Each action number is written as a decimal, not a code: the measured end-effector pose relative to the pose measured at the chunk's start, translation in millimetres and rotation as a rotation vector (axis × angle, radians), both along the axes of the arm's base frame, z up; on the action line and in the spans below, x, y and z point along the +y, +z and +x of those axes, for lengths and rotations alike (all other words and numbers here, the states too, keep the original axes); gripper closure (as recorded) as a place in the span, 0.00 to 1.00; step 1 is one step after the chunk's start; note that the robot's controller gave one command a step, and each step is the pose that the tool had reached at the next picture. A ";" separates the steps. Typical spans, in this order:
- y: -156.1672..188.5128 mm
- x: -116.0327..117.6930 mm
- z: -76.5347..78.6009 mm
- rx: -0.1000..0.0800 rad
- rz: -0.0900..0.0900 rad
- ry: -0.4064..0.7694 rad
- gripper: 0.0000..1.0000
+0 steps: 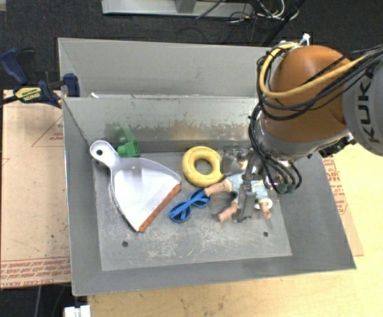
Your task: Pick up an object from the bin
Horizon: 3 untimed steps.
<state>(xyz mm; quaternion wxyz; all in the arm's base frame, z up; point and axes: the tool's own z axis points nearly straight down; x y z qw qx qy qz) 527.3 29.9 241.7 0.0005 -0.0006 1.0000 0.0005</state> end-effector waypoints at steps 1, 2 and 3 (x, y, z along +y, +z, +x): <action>-45.3 13.9 18.1 -0.006 0.000 -0.026 0.00; -95.0 24.7 38.9 -0.002 0.000 0.058 0.00; -126.5 38.2 46.2 -0.004 0.000 0.250 0.00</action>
Offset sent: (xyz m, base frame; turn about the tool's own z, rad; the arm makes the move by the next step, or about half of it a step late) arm 0.0508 0.0294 -0.1189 -0.1083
